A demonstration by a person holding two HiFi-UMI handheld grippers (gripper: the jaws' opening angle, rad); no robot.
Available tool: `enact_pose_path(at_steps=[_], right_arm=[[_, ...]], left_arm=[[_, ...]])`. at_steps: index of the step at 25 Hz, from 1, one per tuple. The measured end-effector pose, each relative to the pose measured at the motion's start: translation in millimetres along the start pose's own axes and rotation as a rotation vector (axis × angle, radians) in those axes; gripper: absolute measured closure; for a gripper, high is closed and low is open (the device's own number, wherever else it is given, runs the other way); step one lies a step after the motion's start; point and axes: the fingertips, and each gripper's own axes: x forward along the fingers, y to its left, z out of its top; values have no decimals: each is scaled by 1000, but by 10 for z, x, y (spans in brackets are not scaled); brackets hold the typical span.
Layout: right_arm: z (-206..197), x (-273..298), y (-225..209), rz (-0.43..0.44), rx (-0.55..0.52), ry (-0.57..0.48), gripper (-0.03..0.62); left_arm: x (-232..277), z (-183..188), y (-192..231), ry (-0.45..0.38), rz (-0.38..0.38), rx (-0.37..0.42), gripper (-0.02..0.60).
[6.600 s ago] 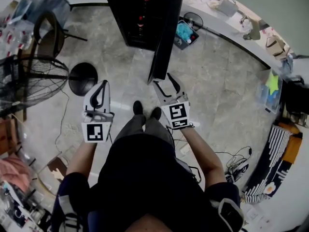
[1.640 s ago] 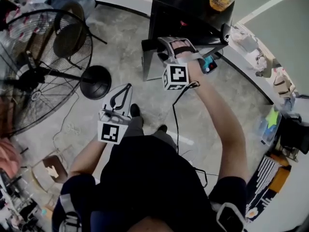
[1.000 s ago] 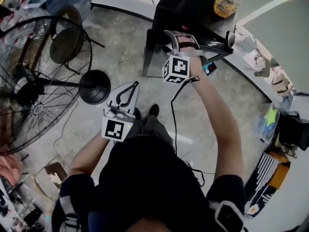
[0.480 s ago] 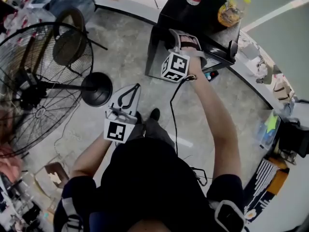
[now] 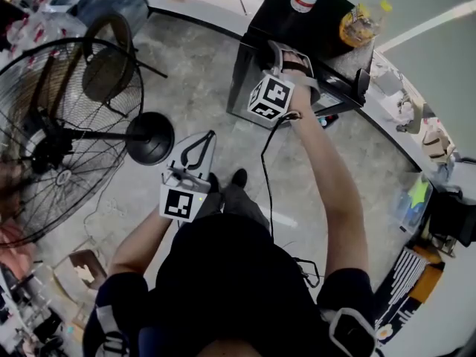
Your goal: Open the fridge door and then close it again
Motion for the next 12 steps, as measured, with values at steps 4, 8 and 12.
enact_pose_path(at_steps=[4, 8, 12], right_arm=[[-26, 53, -75, -7, 11, 18, 269], [-24, 66, -104, -17, 21, 22, 269], [-40, 78, -98, -18, 23, 14, 267]], left_arm=[[13, 14, 39, 3, 7, -10, 558], [44, 41, 79, -4, 5, -2, 558], [102, 6, 79, 4, 0, 10, 558]])
